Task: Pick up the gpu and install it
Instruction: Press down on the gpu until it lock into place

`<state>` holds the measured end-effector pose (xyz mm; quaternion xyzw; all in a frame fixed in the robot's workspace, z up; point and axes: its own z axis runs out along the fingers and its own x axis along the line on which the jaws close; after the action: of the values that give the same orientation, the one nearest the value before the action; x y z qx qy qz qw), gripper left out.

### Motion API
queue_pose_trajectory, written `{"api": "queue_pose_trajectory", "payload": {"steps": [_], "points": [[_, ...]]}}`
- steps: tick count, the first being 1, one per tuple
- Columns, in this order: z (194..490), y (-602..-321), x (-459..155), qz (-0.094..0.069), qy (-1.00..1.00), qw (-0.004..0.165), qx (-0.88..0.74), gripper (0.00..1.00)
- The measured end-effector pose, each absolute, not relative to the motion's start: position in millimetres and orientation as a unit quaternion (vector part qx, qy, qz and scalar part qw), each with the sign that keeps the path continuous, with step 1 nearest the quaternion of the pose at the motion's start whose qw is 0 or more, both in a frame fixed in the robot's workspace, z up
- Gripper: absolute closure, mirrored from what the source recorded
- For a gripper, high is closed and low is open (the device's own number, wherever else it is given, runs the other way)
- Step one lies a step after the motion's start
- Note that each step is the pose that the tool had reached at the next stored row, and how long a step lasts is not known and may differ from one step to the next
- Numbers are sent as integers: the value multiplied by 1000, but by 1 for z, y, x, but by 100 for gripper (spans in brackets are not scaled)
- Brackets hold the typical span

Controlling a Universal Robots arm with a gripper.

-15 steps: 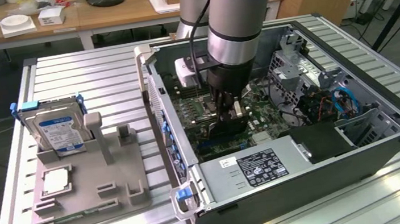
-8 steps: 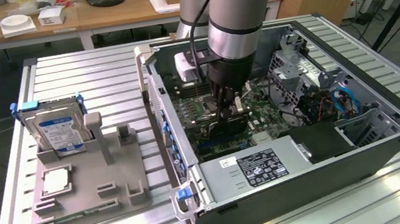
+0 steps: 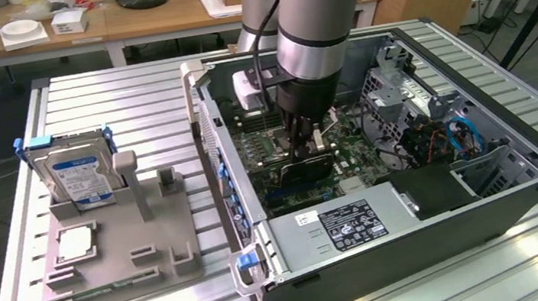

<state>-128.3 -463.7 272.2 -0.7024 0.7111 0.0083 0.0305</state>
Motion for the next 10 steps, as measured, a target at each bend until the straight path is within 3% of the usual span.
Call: {"api": "queue_pose_trajectory", "payload": {"steps": [10], "points": [[267, -463, -129, 3, 711, 27, -703, 89]]}}
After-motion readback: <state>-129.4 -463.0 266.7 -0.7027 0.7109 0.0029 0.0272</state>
